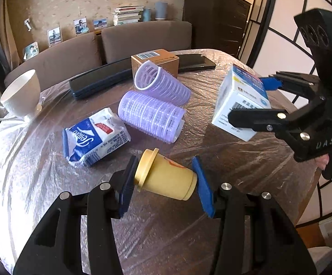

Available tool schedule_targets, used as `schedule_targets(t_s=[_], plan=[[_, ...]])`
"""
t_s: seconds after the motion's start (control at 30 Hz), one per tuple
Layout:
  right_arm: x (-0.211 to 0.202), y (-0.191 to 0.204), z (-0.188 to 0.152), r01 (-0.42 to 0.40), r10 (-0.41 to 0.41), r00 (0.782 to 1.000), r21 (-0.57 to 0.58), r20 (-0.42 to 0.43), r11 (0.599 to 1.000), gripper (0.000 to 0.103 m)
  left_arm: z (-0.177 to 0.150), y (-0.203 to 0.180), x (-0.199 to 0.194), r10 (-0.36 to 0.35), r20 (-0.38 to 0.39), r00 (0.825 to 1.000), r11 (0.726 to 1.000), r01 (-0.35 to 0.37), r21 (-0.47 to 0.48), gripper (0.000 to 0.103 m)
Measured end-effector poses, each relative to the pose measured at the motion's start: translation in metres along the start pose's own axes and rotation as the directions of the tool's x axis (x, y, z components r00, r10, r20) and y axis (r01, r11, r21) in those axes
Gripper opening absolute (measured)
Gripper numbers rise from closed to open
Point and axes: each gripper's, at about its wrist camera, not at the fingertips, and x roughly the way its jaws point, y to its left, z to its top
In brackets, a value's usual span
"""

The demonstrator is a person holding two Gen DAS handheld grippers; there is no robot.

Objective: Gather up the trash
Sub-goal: 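Carry the yellow cup and naproxen box with both tools down over the bin opening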

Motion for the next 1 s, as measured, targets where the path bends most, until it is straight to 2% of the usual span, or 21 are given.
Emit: schedule_targets(t_s=[1.0], plan=[[-0.033, 0.033, -0.053, -0.040, 0.042, 0.998, 0.044, -0.055, 0.998, 0.081, -0.033, -0.011, -0.029, 0.024, -0.014, 1.000, 0.996, -0.025, -0.083, 0.050]])
